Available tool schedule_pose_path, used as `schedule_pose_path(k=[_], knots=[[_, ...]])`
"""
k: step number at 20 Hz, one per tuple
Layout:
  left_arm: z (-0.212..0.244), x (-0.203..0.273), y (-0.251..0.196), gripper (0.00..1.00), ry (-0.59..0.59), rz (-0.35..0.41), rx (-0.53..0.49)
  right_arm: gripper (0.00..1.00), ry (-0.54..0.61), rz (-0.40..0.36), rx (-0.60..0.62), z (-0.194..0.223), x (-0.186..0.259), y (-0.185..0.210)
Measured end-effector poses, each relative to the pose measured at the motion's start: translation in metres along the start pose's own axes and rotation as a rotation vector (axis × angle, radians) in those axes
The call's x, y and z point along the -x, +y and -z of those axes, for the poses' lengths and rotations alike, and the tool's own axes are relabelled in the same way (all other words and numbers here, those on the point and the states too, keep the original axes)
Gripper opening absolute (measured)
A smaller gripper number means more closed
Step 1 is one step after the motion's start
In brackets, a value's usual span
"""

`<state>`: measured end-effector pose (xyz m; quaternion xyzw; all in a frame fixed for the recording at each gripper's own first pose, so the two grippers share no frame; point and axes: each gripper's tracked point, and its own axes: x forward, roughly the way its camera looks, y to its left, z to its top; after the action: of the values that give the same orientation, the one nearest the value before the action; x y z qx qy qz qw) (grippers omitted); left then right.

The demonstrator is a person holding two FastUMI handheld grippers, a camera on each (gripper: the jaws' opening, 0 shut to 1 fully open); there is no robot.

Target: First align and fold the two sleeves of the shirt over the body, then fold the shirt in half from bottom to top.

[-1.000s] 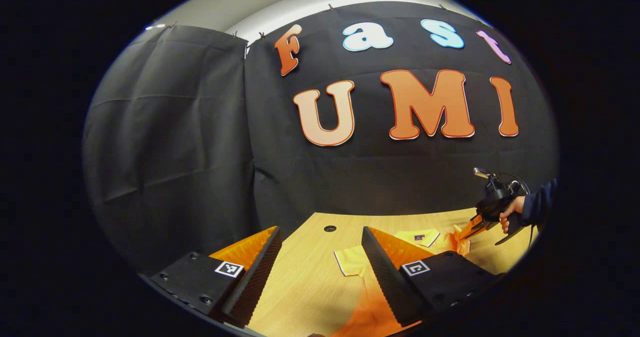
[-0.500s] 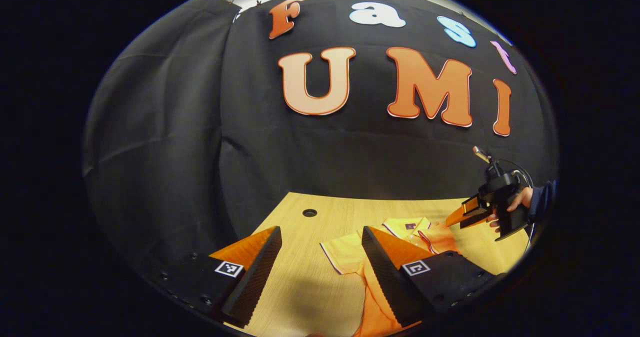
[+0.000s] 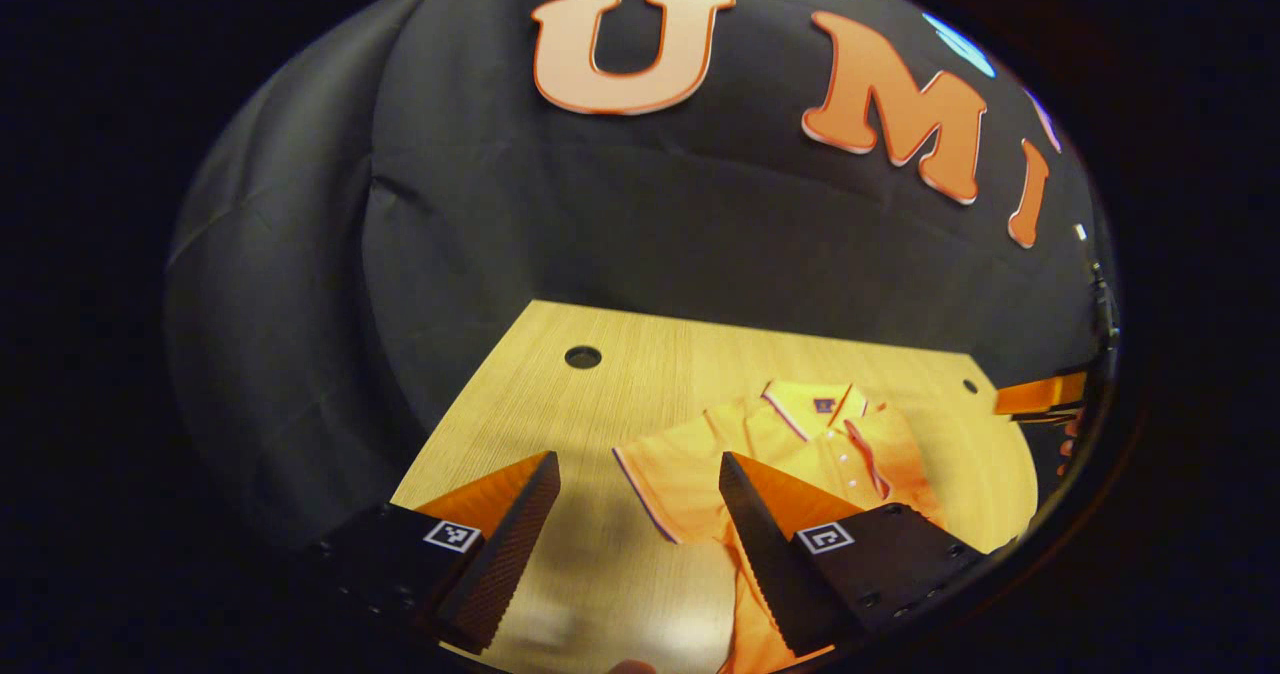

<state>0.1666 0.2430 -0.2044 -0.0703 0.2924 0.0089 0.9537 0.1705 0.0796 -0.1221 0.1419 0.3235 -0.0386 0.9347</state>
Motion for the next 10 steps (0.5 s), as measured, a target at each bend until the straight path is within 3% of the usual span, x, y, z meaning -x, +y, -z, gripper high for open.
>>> schedule_pose_path(k=[4,7,10], knots=[[0.034,-0.031,-0.009,0.99,0.239,0.041,0.061,0.98,-0.08,0.026,0.032,-0.001,0.04,-0.016],[0.033,-0.045,-0.005,0.99,0.33,0.049,0.11,0.98,-0.139,0.103,0.103,0.001,0.062,-0.041],[0.032,-0.054,0.003,0.98,0.423,0.037,0.145,0.98,-0.185,0.127,0.114,0.001,0.088,-0.055]])
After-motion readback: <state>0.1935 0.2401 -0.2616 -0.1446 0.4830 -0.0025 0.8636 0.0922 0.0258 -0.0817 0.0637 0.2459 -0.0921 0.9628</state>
